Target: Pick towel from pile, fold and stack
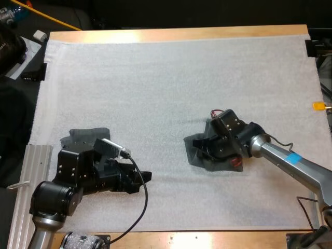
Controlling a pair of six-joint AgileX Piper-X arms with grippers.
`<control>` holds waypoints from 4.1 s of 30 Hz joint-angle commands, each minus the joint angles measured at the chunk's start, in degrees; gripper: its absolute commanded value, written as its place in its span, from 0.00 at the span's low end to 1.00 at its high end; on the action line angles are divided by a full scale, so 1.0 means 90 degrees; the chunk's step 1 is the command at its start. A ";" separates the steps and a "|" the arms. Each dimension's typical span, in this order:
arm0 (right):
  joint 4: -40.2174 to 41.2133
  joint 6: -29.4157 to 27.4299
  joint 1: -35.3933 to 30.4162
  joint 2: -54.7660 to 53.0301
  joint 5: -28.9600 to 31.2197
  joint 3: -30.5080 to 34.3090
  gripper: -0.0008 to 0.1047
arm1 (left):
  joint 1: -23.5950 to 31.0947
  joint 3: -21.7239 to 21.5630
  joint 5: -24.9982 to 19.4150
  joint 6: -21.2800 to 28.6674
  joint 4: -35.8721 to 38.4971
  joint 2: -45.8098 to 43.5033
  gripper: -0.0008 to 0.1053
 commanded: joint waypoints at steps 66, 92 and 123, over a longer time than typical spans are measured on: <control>0.4155 -0.0863 0.0694 -0.5627 0.1678 -0.0041 0.59 | -0.0029 -0.0018 0.0080 -0.0150 -0.0446 0.0182 0.59; 0.4110 -0.0956 0.0701 -0.5597 0.1494 -0.0049 0.60 | -0.1806 -0.0053 -0.0409 -0.2446 -0.3999 0.3796 0.66; 0.4177 -0.0942 0.0693 -0.5595 0.1535 -0.0054 0.59 | -0.1957 -0.1134 -0.0247 -0.3161 -0.4092 0.6393 0.66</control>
